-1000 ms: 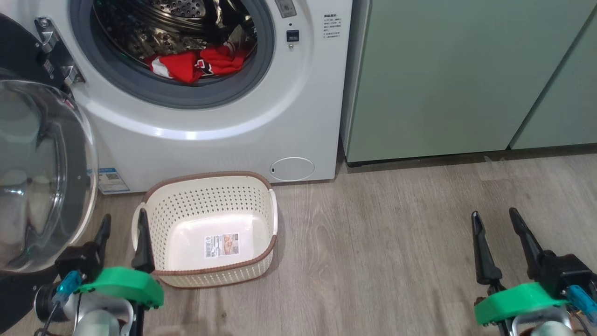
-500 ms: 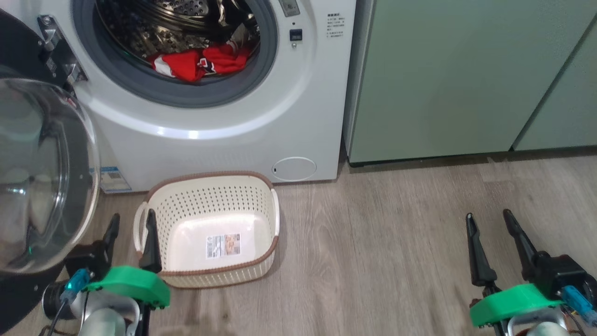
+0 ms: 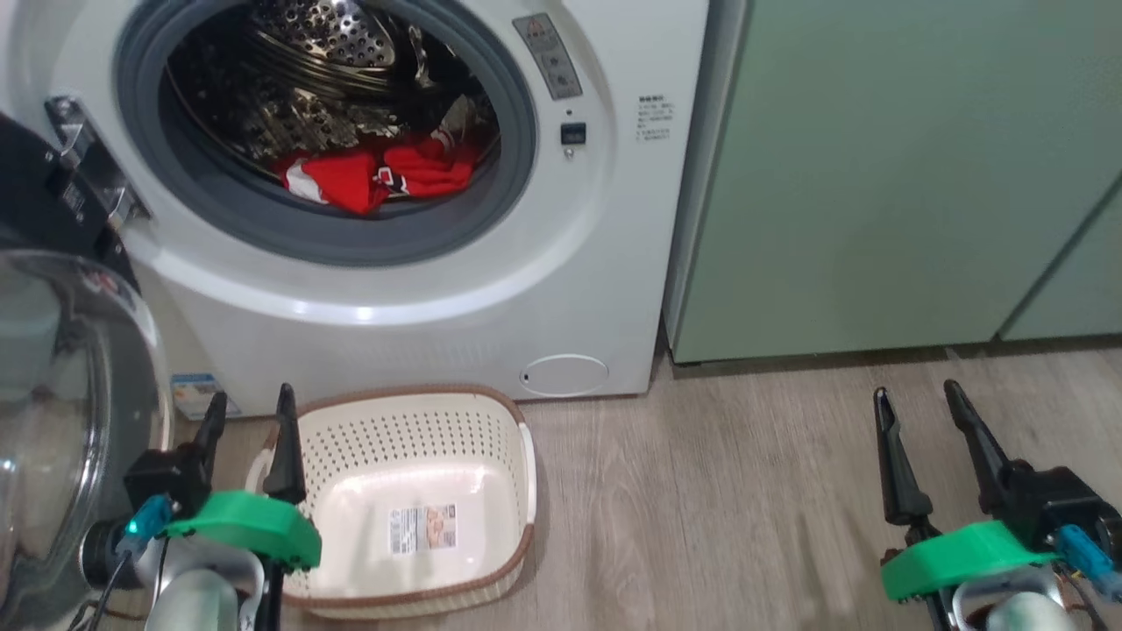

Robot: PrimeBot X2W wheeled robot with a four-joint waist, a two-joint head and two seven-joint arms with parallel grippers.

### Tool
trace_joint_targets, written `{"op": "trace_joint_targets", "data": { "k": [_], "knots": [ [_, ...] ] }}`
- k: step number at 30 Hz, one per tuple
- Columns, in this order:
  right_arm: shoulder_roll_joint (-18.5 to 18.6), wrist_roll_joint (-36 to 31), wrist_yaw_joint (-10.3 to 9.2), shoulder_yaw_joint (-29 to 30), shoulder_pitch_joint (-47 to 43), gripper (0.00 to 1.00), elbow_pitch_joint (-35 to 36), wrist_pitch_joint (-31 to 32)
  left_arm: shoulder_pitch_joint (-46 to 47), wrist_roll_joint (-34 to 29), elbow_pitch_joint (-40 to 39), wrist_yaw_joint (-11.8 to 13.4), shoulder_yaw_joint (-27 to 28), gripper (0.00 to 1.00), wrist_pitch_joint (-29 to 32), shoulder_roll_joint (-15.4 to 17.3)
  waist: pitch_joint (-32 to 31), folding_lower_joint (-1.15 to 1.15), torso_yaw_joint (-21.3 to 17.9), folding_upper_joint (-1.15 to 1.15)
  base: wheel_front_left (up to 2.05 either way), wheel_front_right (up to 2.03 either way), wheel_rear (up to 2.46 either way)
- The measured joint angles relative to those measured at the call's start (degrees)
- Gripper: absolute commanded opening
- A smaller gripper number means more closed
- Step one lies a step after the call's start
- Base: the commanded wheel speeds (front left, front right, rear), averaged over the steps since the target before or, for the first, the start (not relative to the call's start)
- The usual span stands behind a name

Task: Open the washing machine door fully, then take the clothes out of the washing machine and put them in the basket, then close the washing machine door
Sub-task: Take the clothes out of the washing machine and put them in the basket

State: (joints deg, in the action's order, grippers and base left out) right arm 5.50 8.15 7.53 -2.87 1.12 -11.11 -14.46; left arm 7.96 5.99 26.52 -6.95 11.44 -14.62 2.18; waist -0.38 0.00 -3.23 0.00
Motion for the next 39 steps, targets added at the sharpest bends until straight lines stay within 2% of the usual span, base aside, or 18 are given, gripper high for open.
{"op": "trace_joint_targets", "data": {
  "k": [8, 16, 23, 30, 36, 39],
  "knots": [
    [0.00, 0.00, 0.00, 0.02, 0.18, 1.00, -0.10, 0.00, 0.50, -0.01, -0.22, 0.41, 0.04, 1.00, -0.01, -0.05, 0.01, 0.00, 0.18, 0.00, 0.99, -0.99, 0.00],
    [0.00, 0.08, 0.00, -0.08, 0.15, 1.00, -0.19, 0.00, 0.39, 0.08, 0.13, 0.44, -0.29, 1.00, -0.01, -0.04, -0.05, 0.00, -0.03, 0.00, 0.00, 0.00, 0.00],
    [0.01, 0.08, 0.00, -0.87, 0.57, 1.00, -0.41, 0.00, 1.99, -2.47, 9.59, 1.45, -3.30, 1.00, 0.40, 0.05, 1.83, 0.00, -0.52, 0.00, 0.00, 0.00, 0.00],
    [0.08, 0.08, 0.00, -0.73, 4.15, 1.00, -0.10, 0.00, 15.84, -2.71, 16.10, 1.33, -5.43, 1.00, 7.88, 0.38, 6.78, 0.00, -1.06, 0.00, 0.00, 0.00, 0.00],
    [-0.03, 0.08, 0.00, -0.76, 7.72, 1.00, 0.41, 0.00, 28.51, 0.02, 20.29, 0.81, -5.50, 1.00, 16.95, 1.34, 12.36, 0.00, -1.95, 0.00, 0.00, 0.00, 0.00],
    [-0.23, 0.08, 0.00, -0.77, 9.83, 1.00, 0.66, 0.00, 36.52, 2.43, 23.32, 0.41, -4.70, 1.00, 23.42, 2.03, 16.04, 0.00, -2.80, 0.00, 0.00, 0.00, 0.00]
  ]
}}
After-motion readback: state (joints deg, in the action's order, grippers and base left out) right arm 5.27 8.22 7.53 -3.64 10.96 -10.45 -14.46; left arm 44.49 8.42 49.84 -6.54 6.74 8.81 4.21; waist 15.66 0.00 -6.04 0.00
